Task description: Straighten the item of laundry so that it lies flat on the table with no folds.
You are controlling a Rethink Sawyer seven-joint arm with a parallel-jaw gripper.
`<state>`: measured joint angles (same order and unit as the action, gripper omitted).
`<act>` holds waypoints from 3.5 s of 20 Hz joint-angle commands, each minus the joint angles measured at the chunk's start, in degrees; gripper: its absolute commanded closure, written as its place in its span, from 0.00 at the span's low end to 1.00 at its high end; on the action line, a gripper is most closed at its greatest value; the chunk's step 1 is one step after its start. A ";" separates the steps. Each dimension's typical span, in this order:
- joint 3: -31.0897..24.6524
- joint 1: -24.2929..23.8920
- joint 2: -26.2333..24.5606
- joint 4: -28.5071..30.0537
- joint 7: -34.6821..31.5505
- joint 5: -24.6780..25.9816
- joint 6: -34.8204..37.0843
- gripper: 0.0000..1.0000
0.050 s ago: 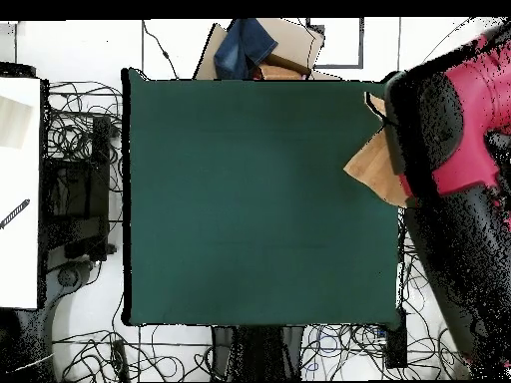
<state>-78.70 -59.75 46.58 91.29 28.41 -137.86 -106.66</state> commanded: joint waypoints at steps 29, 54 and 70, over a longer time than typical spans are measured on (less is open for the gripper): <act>8.04 9.48 11.84 27.26 -13.27 -5.67 27.03 1.00; 24.61 22.70 7.95 36.09 -35.83 8.50 46.66 1.00; 21.86 17.60 -2.03 20.98 -20.70 14.83 40.04 1.00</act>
<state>-59.60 -41.39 50.06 116.93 7.99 -123.64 -62.72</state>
